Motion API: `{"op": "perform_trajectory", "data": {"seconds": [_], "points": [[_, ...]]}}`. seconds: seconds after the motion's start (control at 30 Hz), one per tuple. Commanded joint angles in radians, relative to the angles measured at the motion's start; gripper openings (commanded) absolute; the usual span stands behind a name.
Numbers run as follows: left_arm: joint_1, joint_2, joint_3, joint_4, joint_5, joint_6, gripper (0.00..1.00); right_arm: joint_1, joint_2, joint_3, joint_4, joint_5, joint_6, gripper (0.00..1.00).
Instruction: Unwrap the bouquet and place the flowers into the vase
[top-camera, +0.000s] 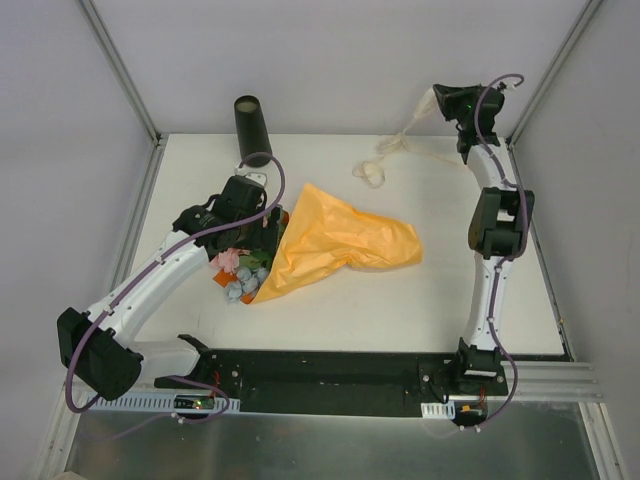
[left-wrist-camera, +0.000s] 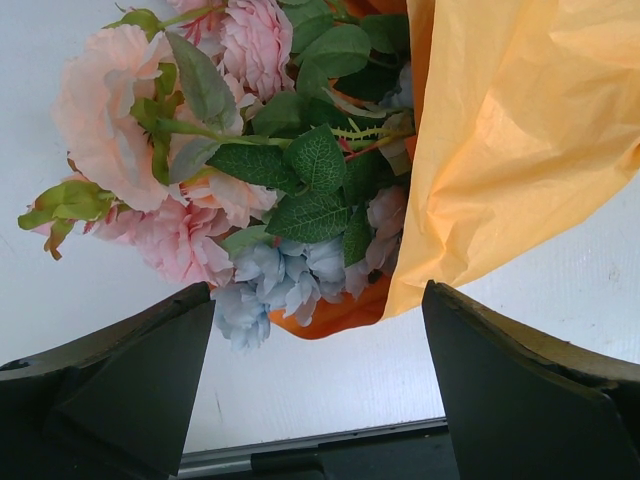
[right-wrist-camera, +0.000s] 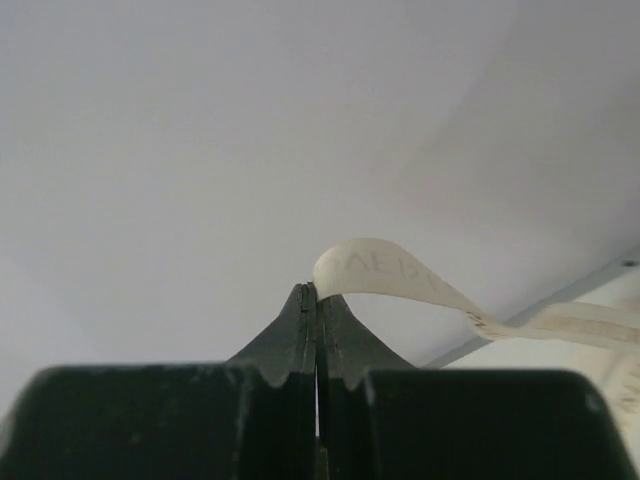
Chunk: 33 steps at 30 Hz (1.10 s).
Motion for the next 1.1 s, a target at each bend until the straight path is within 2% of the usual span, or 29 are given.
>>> {"op": "perform_trajectory", "data": {"seconds": [0.0,0.1,0.23,0.3,0.4,0.5,0.57,0.67,0.77,0.93,1.07], "points": [[0.008,-0.017,-0.012,0.013,-0.017,0.002,0.89,-0.063,-0.083,-0.103,-0.084,0.109,-0.063,0.03],[0.008,-0.008,-0.012,0.013,-0.040,-0.002,0.90,-0.088,-0.086,-0.140,-0.211,0.161,-0.088,0.11],[0.014,-0.006,-0.015,0.015,-0.037,-0.048,0.94,-0.116,-0.084,-0.111,-0.462,0.212,-0.086,0.41],[0.020,0.010,-0.001,0.013,-0.019,-0.051,0.94,-0.129,-0.103,-0.117,-0.510,0.171,-0.108,0.49],[0.043,0.043,0.047,0.000,0.071,-0.036,0.90,-0.145,-0.165,-0.182,-0.558,0.149,-0.154,0.58],[0.081,0.076,0.107,-0.019,0.179,-0.042,0.86,-0.156,-0.248,-0.231,-0.680,0.165,-0.221,0.64],[0.108,0.105,0.146,-0.028,0.236,-0.053,0.84,-0.156,-0.326,-0.292,-0.757,0.178,-0.261,0.74],[0.125,0.161,0.215,-0.036,0.288,-0.045,0.83,-0.163,-0.435,-0.404,-0.874,0.221,-0.313,0.77],[0.129,0.240,0.290,-0.042,0.312,-0.037,0.82,-0.165,-0.567,-0.563,-0.879,0.199,-0.358,0.79],[0.135,0.395,0.414,-0.053,0.332,-0.016,0.78,-0.163,-0.744,-0.766,-0.842,-0.050,-0.468,0.78],[0.138,0.503,0.475,-0.051,0.378,-0.010,0.77,-0.153,-0.880,-0.947,-0.782,-0.182,-0.494,0.77]]}}
